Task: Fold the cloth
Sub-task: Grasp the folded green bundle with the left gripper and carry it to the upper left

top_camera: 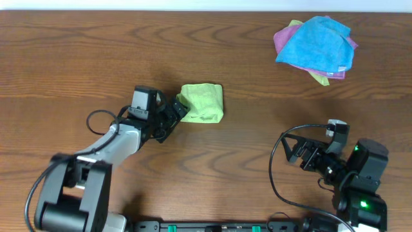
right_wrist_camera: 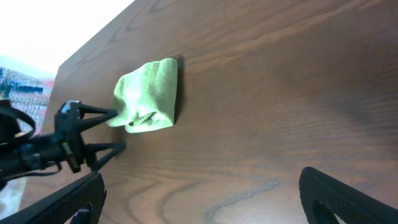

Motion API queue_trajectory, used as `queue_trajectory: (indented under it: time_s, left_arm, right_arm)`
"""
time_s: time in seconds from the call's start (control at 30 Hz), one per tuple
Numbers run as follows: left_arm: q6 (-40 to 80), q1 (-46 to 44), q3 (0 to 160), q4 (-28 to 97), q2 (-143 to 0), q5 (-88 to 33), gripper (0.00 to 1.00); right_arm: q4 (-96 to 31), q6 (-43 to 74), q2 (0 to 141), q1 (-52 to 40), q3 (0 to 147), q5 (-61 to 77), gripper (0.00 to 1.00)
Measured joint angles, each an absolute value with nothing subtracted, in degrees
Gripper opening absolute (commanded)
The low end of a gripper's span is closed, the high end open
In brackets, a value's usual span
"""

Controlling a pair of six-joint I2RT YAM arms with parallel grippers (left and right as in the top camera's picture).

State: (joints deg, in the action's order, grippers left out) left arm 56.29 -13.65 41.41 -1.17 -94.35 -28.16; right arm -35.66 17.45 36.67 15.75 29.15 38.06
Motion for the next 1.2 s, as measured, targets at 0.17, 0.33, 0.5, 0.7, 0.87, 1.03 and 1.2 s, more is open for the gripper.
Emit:
queue_trajectory:
  time_s: [0.17, 0.33, 0.5, 0.7, 0.87, 1.03, 1.2]
  left_arm:
    - [60.1, -14.8, 41.4, -7.6, -96.6, -28.3, 0.95]
    - [63.4, -16.7, 41.6, -12.5, -98.7, -28.3, 0.95]
    - [65.0, -17.9, 42.7, -16.9, -101.3, -28.4, 1.00]
    - [66.1, -18.1, 43.6, -19.5, -104.6, -27.3, 0.33]
    - [65.9, -18.1, 42.4, -22.3, -106.8, -26.6, 0.06]
    - [63.4, -15.7, 43.7, -22.9, -107.2, -30.7, 0.06]
    - [59.9, -9.9, 54.7, -10.3, -107.2, -34.7, 0.06]
  right_arm:
    - [-35.6, 17.6, 36.7, 15.7, 29.1, 38.2, 0.99]
    - [-35.6, 17.6, 36.7, 15.7, 29.1, 38.2, 0.99]
    - [-35.6, 17.6, 36.7, 15.7, 29.1, 38.2, 0.99]
    - [-35.6, 17.6, 36.7, 15.7, 29.1, 38.2, 0.99]
    - [-35.6, 17.6, 36.7, 15.7, 29.1, 38.2, 0.99]
    - [-35.6, 17.6, 36.7, 15.7, 29.1, 38.2, 0.99]
    - [-35.6, 17.6, 36.7, 15.7, 29.1, 38.2, 0.99]
